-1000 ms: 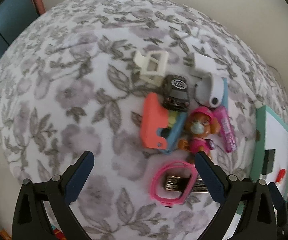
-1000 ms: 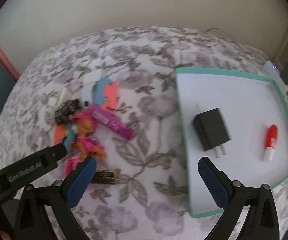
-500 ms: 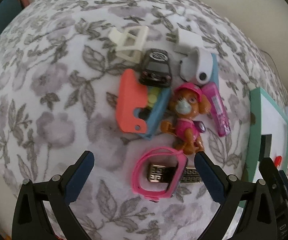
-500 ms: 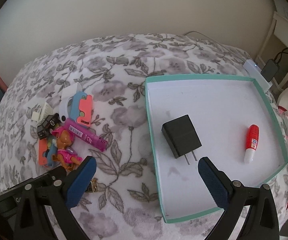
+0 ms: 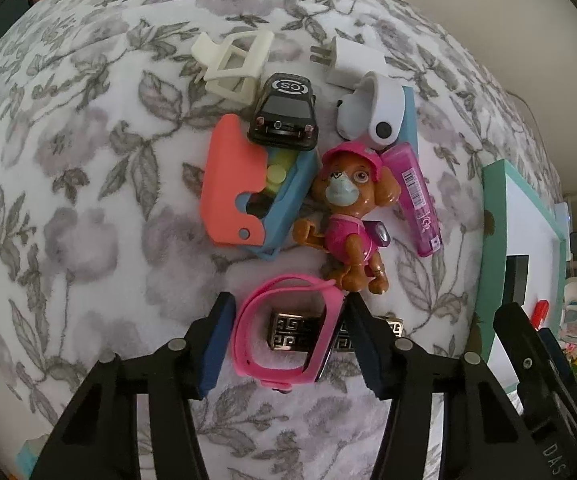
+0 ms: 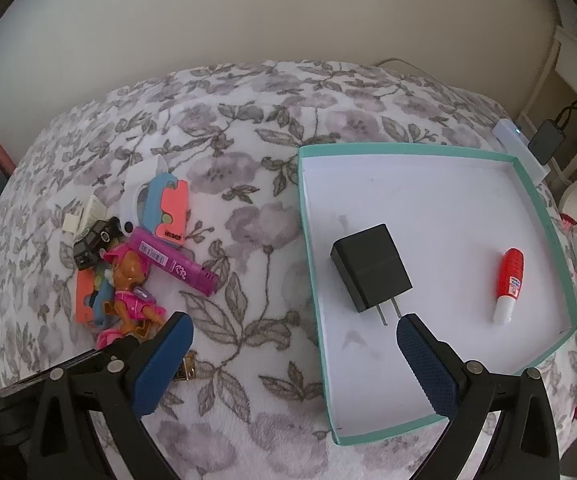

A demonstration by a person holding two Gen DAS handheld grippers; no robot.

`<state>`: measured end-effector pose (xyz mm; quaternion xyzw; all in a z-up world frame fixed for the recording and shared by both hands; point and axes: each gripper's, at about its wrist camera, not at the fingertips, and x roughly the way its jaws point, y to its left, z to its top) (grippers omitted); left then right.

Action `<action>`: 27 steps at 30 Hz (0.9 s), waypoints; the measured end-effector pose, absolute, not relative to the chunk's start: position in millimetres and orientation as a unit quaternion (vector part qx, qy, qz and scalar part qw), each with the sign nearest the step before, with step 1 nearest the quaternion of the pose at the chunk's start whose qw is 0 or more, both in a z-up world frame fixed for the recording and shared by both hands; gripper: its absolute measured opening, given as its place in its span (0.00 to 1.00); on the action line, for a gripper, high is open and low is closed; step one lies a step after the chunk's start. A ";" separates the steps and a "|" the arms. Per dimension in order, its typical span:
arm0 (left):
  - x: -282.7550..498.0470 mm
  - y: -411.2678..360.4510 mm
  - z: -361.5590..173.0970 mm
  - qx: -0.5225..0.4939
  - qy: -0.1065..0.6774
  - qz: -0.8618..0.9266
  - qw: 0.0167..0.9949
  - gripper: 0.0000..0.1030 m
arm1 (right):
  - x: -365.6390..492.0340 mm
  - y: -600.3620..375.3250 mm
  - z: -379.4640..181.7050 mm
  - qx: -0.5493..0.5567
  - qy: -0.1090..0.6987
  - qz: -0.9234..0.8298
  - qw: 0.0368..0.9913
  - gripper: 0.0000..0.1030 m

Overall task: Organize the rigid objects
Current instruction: 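Grasp the pink watch band with the left gripper while the right tool approaches the gold bracelet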

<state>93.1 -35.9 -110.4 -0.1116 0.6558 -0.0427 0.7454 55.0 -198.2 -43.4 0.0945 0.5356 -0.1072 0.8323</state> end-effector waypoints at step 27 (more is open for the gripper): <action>87.6 76.0 -103.7 -0.143 0.616 0.151 0.760 0.56 | 67.6 -118.6 -82.3 0.077 0.592 0.014 0.802 1.00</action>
